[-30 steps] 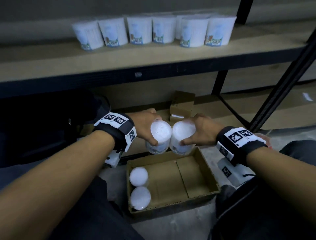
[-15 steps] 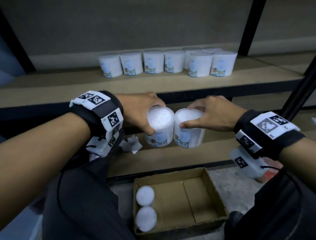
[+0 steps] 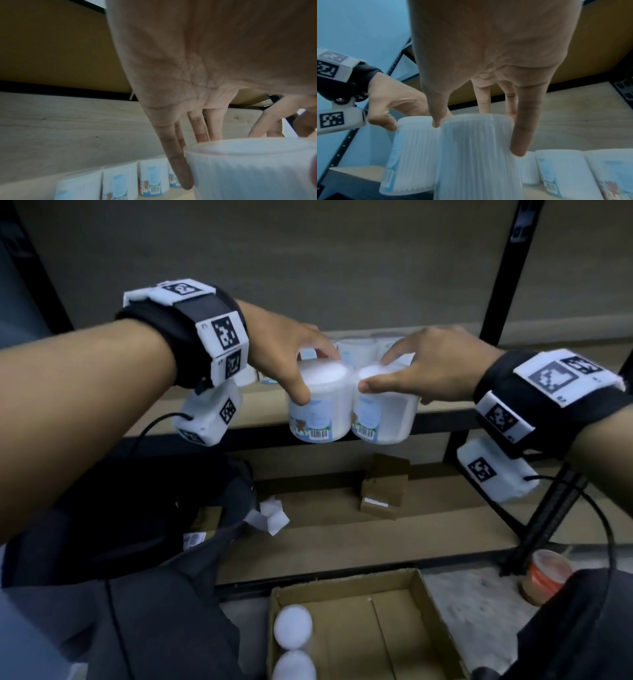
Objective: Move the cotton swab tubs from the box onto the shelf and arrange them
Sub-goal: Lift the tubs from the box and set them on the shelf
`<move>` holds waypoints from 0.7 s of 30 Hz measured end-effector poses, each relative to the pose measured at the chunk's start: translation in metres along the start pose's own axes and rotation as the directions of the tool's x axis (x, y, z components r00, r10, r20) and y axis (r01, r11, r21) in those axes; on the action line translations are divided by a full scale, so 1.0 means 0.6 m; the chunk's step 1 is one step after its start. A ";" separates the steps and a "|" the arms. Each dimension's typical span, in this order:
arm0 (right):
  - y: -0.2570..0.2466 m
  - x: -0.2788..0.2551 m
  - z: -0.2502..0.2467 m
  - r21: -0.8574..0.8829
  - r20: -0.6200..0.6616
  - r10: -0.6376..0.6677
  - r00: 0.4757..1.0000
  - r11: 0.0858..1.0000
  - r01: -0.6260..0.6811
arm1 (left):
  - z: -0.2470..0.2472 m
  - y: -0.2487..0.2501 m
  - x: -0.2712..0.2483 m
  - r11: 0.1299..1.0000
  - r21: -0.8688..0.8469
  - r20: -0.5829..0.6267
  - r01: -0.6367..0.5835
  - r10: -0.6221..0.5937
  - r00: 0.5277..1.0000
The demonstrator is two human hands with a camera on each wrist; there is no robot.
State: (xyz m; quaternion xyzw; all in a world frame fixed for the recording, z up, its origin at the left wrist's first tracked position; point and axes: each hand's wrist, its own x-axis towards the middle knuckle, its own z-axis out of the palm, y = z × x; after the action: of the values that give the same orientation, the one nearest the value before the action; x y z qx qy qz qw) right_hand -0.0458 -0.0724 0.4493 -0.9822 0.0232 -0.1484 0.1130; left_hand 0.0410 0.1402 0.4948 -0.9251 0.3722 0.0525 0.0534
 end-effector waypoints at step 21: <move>0.000 0.101 0.028 -0.234 0.080 -0.030 0.996 0.971 0.048 | 0.002 -0.062 0.134 0.995 -0.051 0.087 0.081 -0.076 0.993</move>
State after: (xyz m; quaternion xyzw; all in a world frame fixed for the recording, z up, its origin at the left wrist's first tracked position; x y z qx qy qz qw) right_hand 0.0170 -0.0738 0.4508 -0.9938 0.0170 -0.1093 -0.0064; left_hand 0.1243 0.1120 0.4846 -0.9370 0.3315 0.0998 0.0459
